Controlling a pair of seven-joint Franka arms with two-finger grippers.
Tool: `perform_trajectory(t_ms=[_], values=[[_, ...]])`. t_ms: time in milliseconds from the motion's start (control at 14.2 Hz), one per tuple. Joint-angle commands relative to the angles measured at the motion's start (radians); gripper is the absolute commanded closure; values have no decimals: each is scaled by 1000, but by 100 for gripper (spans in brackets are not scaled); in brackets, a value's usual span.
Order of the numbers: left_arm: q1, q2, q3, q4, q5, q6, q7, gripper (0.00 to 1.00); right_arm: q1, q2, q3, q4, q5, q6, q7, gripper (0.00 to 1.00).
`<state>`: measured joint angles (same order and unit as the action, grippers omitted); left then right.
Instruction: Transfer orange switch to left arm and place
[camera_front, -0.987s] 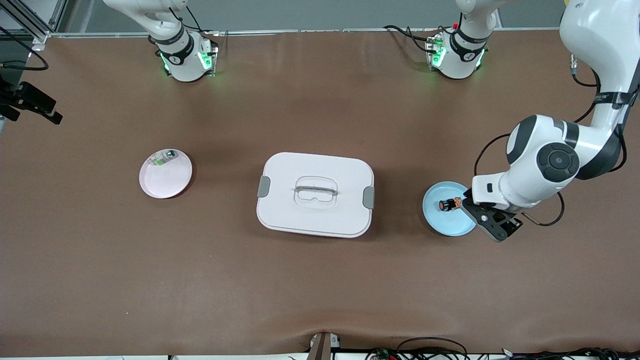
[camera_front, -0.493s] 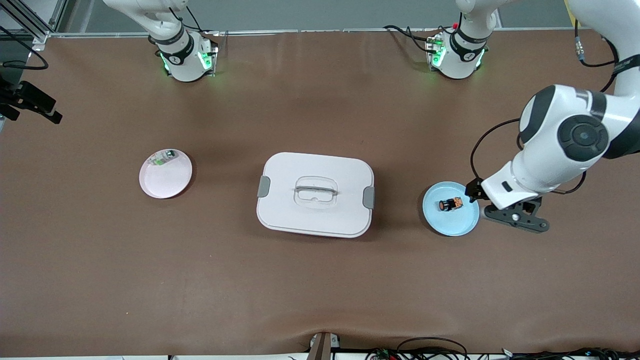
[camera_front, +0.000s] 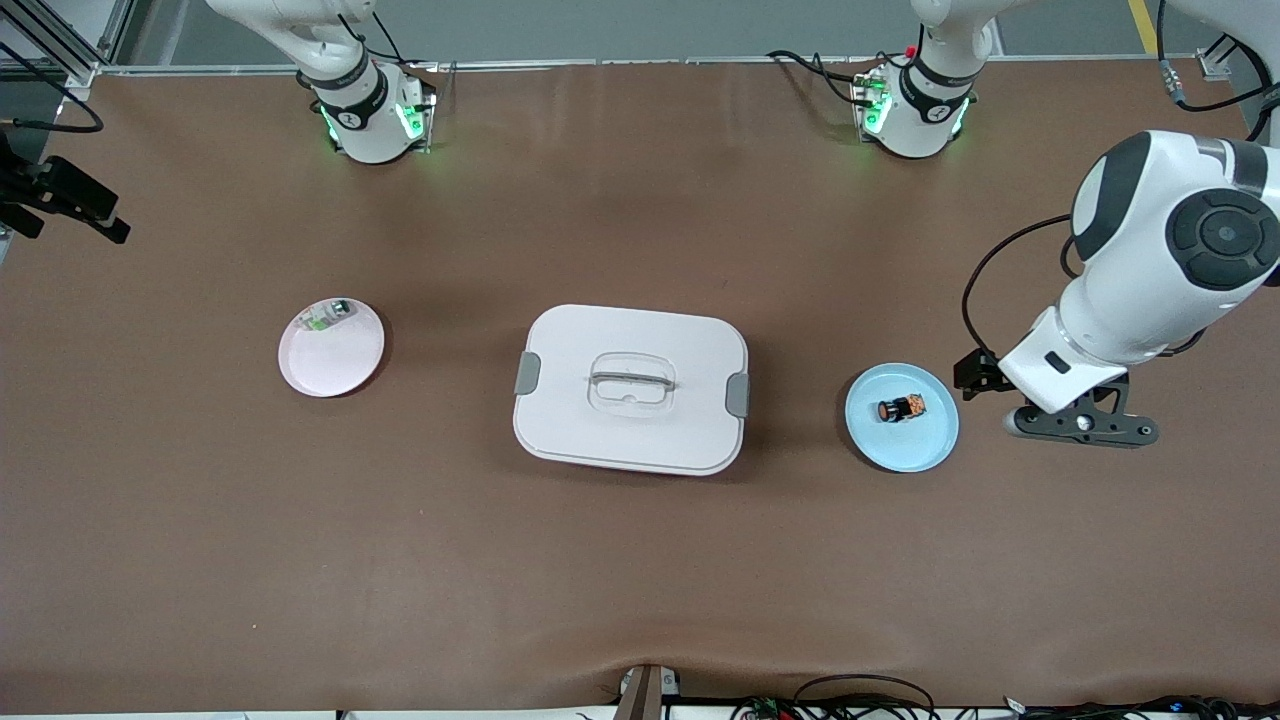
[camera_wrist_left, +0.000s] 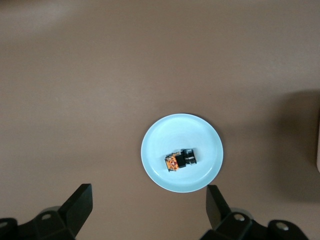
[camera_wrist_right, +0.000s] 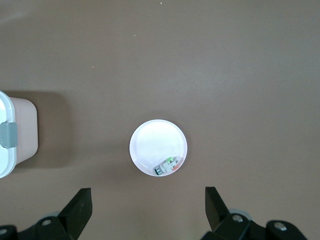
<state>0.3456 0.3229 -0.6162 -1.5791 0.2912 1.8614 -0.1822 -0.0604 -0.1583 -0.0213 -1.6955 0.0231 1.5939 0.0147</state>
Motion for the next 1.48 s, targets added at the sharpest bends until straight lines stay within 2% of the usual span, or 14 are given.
perform_trajectory(t_ms=[0, 141, 352, 705, 916, 1128, 1409], values=[[-26, -25, 79, 22, -1, -18, 55, 0, 2, -26, 4, -15, -17, -6, 10, 0], [-114, -73, 198, 19, -33, -34, 92, 0, 2, -26, 4, -15, -17, -6, 8, 0], [-187, -168, 304, 17, -110, -96, 95, 0, 2, -24, 4, -15, -17, -11, 8, 0], [-273, -301, 407, 17, -181, -255, 122, 0, -2, -24, 0, -12, -19, -11, -4, 0], [-341, -363, 510, 11, -222, -329, 154, 0, -6, -24, -5, -4, -20, -15, -6, 0], [-344, -412, 549, -34, -279, -350, 168, 0, -6, -24, -5, 7, -29, -20, -7, 0], [-356, -462, 549, -82, -280, -352, 168, 0, -4, -21, -2, 10, -31, -31, -7, 0]])
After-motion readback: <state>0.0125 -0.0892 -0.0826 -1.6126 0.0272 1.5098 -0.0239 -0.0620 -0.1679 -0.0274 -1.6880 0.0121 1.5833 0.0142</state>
